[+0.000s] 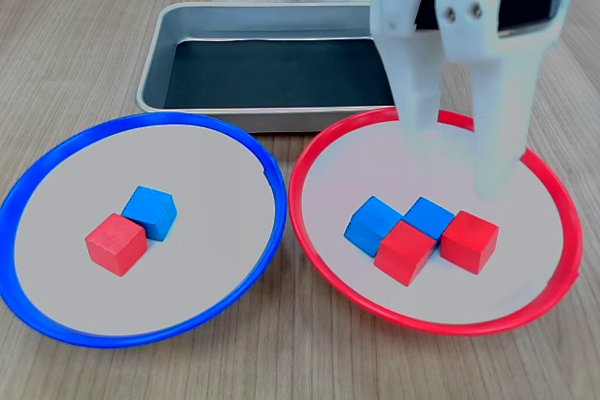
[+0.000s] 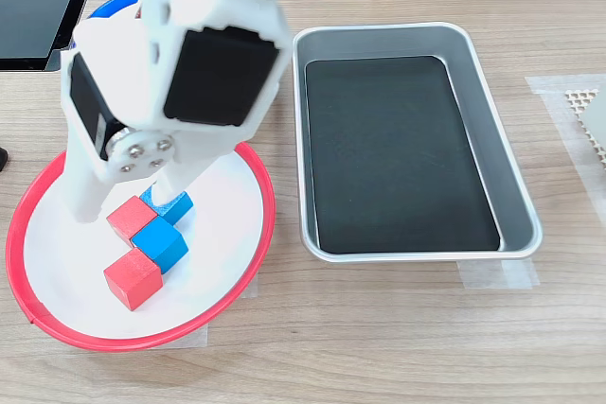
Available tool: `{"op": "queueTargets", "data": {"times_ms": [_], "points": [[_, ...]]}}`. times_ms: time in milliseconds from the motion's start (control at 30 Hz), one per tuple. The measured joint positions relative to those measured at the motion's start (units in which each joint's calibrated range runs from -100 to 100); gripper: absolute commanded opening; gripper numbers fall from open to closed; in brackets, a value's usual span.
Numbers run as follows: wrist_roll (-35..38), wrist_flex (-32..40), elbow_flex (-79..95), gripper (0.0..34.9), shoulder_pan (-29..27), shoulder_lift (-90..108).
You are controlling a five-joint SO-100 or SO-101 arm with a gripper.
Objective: Relocate any misplaced blocks to their matching dishes.
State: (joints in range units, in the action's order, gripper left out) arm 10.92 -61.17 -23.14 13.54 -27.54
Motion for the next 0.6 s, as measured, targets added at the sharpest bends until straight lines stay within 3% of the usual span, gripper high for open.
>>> {"op": "queueTargets", "data": {"times_ms": [367, 600], "points": [[3.0, -4.0, 7.7, 13.0, -0.4, 5.4], [6.5, 0.8, 10.2, 13.1, -1.2, 5.3]]}}
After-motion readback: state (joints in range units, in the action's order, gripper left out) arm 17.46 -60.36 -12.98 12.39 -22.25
